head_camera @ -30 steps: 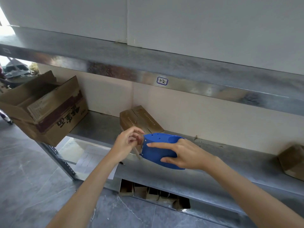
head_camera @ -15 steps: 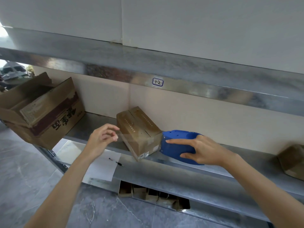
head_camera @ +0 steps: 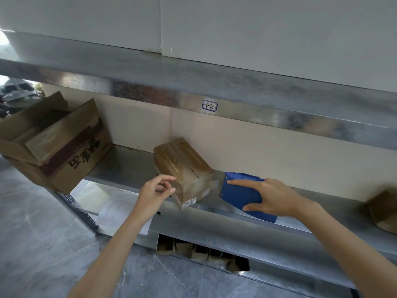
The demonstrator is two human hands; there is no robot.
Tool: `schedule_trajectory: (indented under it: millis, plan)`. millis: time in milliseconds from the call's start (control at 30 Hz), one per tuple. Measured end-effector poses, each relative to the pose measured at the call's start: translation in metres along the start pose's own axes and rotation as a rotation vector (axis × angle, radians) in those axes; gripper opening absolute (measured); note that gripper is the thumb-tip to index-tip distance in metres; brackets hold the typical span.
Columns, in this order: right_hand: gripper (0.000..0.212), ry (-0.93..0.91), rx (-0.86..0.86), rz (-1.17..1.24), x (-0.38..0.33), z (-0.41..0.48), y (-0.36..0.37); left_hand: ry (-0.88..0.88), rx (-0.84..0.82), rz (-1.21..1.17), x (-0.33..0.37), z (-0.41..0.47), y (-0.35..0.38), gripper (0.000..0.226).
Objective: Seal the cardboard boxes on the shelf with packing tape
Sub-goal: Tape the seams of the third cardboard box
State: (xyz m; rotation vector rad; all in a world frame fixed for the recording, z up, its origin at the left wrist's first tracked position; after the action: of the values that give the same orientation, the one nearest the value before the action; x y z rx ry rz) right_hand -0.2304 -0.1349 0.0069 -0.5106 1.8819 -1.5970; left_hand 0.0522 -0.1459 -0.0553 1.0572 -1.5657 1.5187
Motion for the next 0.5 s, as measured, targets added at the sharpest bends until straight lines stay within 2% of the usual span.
schedule_trajectory:
  millis: [300,500]
  plan:
    - [0.072,0.005,-0.051,0.074,0.006,0.001,0.009,0.044,0.061,-0.048,-0.003,0.000,0.002,0.028]
    - [0.076,0.028,-0.023,0.007,0.012,0.003,0.013,0.106,0.084,-0.010,-0.006,0.008,0.008,0.039]
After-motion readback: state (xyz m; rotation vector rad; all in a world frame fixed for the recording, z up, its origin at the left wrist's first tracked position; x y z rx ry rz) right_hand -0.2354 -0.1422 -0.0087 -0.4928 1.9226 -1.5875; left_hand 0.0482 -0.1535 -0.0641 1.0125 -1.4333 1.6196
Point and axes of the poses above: each hand's wrist, its own z-axis towards the middle knuckle, its own y-axis out of the palm, x = y × z, the point moved 10 cm from there along z, towards the middle knuckle, and after that the axes turned 7 degrees about -y, right-handed, at the moved point
